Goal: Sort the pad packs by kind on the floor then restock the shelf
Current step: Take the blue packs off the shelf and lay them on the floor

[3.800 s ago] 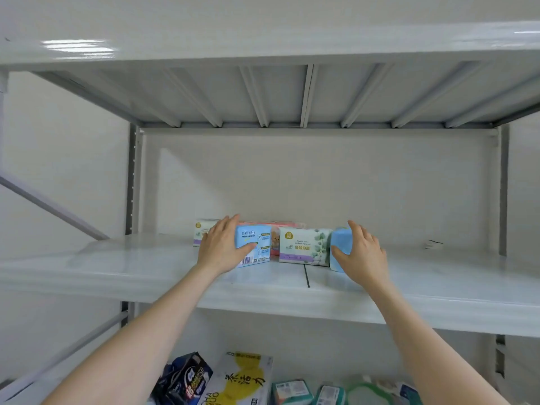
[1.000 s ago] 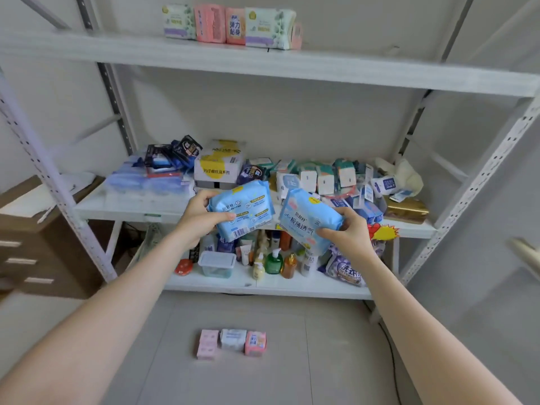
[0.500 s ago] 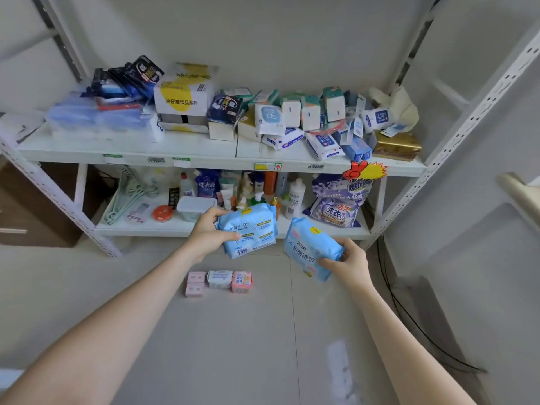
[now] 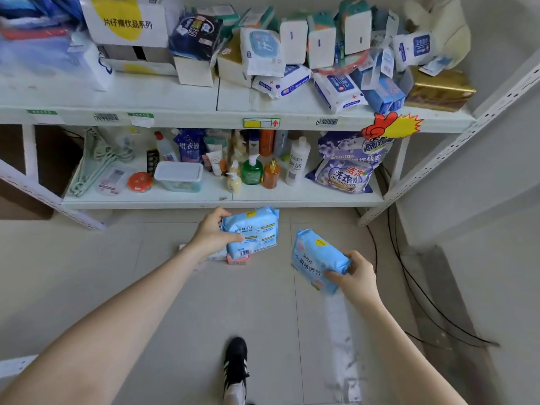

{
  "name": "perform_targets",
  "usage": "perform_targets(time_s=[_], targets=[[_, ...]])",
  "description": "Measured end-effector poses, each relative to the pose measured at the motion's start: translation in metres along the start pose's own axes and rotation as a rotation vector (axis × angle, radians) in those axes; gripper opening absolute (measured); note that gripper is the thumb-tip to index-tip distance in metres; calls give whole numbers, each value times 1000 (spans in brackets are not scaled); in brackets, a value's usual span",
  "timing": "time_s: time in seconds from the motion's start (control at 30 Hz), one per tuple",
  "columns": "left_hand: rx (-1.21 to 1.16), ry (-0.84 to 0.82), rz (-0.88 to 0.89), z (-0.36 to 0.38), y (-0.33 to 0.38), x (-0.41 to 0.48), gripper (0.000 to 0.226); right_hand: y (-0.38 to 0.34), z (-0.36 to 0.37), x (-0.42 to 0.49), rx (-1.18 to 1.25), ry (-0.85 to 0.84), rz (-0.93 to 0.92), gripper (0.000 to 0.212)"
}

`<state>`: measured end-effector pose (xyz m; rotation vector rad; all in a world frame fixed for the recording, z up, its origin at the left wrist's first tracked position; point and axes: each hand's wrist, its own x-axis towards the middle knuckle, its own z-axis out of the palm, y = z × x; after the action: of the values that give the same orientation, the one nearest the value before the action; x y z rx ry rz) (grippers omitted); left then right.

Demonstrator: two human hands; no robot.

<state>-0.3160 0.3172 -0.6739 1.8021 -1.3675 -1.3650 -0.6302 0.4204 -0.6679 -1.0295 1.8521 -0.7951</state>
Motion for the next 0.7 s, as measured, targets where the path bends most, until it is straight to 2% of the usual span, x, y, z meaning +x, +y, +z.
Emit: perform_targets(time_s=[0.2,0.4,0.7], targets=[[96,-73,-27,22,-55,100,44,55,55,67,-31,-35,45,42],[128,-95,-57,66,-139,194,44,134,125,144,-9,-135,77,41],[216,-203,53,145,-254,311,45,273,199,258,2,-264,82,47]])
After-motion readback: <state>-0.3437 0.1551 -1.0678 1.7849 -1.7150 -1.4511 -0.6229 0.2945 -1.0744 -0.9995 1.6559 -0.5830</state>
